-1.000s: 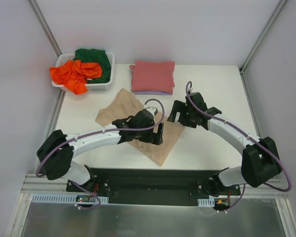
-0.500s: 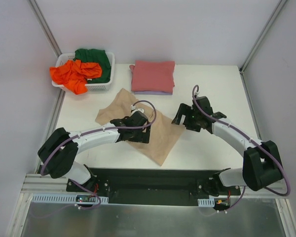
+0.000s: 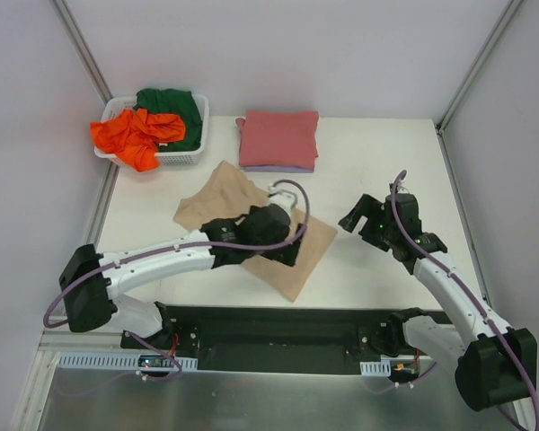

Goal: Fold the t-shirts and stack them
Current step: Fold the folded rectangular tshirt in 1/3 of the way, then grab one side of the 2/3 rectangular tshirt with both arms

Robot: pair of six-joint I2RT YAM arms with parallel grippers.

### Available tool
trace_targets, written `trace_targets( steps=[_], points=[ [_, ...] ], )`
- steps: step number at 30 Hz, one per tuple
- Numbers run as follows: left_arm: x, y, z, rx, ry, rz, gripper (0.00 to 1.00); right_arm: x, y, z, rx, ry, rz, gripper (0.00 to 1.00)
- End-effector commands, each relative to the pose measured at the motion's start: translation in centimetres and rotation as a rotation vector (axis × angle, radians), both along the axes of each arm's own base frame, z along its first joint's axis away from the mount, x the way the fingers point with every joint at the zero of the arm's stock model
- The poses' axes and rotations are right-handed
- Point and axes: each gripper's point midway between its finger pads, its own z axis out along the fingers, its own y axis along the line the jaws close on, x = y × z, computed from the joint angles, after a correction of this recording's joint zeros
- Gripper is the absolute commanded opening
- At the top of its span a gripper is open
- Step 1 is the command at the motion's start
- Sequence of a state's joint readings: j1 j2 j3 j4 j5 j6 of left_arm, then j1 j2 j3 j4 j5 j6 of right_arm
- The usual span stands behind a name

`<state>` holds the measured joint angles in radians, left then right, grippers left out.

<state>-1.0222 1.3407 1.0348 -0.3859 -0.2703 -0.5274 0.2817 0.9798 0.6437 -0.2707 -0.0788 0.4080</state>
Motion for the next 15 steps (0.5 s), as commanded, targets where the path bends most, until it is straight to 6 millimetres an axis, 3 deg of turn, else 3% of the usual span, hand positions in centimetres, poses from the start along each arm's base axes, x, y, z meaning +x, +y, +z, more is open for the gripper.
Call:
trace_targets(
  steps=[1, 3, 6, 10, 15],
  points=[
    [-4.3, -6.3, -0.8, 0.054, 0.014, -0.286, 0.97, -0.3, -0.1, -0.2, 0.016, 0.008, 0.002, 0.96],
    [-6.3, -8.6, -2.7, 0.067, 0.093, -0.389, 0.89, -0.5, 0.0, -0.4, 0.025, 0.023, 0.013, 0.96],
    [-7.9, -10.1, -5.1, 0.111, 0.141, -0.446, 0.85, -0.8, 0.0, -1.0, 0.023, 0.048, 0.029, 0.96],
    [-8.9, -10.3, -6.7, 0.124, 0.2, -0.452, 0.72, -1.2, -0.1, -1.6, 0.021, 0.068, 0.039, 0.96],
    [-9.9, -9.0, -8.5, 0.169, 0.233, -0.453, 0.62, -1.3, -0.4, -1.9, 0.01, 0.077, 0.043, 0.96]
  ],
)
